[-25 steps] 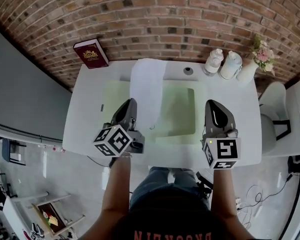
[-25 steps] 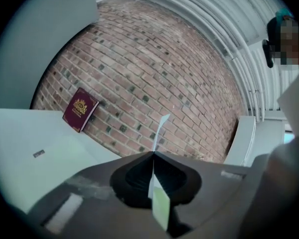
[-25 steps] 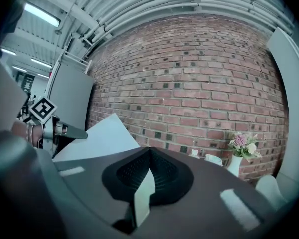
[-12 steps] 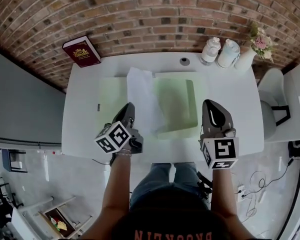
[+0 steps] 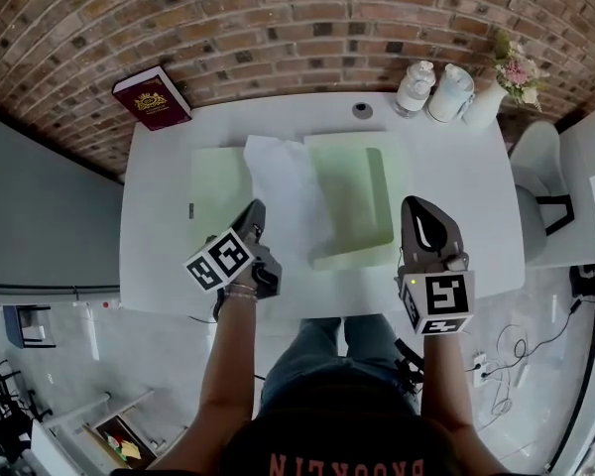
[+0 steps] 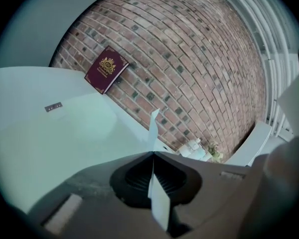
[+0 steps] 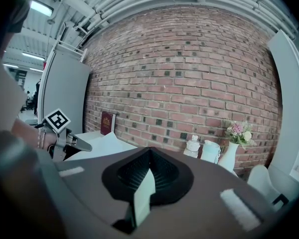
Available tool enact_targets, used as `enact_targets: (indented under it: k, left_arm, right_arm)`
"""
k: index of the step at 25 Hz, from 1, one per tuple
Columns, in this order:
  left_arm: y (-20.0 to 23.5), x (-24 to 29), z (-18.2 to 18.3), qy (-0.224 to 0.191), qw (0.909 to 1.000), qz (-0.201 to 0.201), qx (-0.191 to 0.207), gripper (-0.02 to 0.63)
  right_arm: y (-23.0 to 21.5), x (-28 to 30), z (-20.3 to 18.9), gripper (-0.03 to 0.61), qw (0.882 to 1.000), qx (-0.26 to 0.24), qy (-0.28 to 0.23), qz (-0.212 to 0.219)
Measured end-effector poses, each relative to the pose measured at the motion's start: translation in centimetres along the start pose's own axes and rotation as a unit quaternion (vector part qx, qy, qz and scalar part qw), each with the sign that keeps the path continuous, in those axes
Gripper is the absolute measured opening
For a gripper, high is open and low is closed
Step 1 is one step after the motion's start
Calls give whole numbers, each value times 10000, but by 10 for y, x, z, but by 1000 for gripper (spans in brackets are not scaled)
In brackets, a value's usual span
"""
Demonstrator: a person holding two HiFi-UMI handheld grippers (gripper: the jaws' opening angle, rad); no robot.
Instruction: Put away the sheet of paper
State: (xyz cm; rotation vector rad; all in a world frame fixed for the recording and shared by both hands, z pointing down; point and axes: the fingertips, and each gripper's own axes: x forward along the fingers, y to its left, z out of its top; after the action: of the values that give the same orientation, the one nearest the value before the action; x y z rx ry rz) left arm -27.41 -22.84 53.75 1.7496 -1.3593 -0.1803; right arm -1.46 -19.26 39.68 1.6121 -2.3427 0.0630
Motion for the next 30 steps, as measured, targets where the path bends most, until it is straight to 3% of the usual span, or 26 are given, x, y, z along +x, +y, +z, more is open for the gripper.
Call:
enact_targets:
  k: [5, 9, 11, 24, 30]
  left_arm:
    - [20, 6, -3, 142, 9987, 464, -132, -5]
    - [31, -2, -12, 504, 9917, 1137, 320, -5]
    - [33, -3, -16, 649, 9881, 1278, 561, -5]
    - [29, 30, -25, 894, 9851, 1233, 801, -5]
    - [20, 49, -41, 1217, 9802, 1193, 1012, -5]
  right_arm:
    - [-1, 6, 4, 2, 9999, -111, 18, 95]
    - [-2, 11, 4, 2, 9996, -158, 39, 210]
    - [-1, 15, 4, 2, 9995, -159, 44, 268]
    - [-14, 28, -4, 2, 9992, -190, 124, 333]
    - [-30, 29, -11, 2, 9994, -154, 199, 250]
